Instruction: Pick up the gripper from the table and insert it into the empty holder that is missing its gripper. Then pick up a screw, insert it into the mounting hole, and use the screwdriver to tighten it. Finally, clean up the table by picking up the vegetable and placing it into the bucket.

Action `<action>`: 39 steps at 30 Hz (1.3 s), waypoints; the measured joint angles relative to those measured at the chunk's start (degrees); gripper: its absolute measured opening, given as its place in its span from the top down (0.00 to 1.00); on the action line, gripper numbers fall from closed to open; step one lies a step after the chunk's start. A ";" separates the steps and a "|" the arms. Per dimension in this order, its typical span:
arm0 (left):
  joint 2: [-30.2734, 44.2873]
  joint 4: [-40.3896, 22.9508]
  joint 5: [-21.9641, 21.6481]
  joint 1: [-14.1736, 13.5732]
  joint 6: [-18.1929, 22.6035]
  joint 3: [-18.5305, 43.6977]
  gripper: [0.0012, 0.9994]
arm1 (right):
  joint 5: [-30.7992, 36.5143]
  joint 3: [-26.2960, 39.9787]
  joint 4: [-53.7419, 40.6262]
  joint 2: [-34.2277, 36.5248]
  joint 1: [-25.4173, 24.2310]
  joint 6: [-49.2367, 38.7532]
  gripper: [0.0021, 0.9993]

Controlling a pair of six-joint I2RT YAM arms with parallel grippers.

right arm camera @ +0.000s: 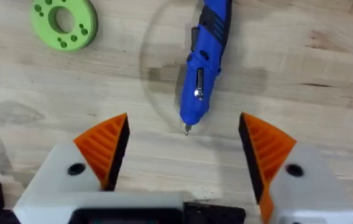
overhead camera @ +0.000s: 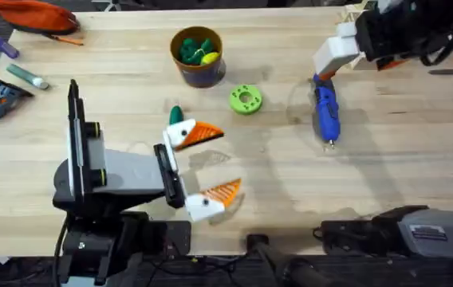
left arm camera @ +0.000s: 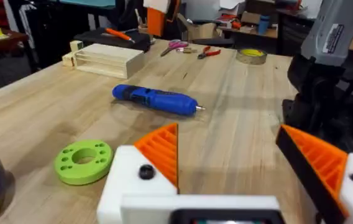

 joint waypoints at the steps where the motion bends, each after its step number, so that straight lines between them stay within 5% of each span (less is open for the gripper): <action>1: 0.00 0.00 -0.01 0.00 0.14 0.00 0.19 | 0.00 0.00 0.00 0.00 0.00 0.00 0.01; 6: 0.01 0.01 -0.02 0.00 0.38 0.00 0.95 | 0.00 0.00 0.00 0.00 0.00 0.13 0.01; 7: 0.02 0.02 -0.01 0.00 0.40 0.00 0.98 | 0.00 0.00 0.00 0.00 0.00 0.15 0.01; 28: 0.02 0.02 -0.01 0.00 0.38 0.00 0.99 | 0.00 -0.04 0.85 0.41 -0.28 4.27 0.01; 39: 0.02 0.02 -0.03 0.00 0.38 0.00 0.99 | 0.00 -3.52 6.04 8.50 -5.06 6.24 0.01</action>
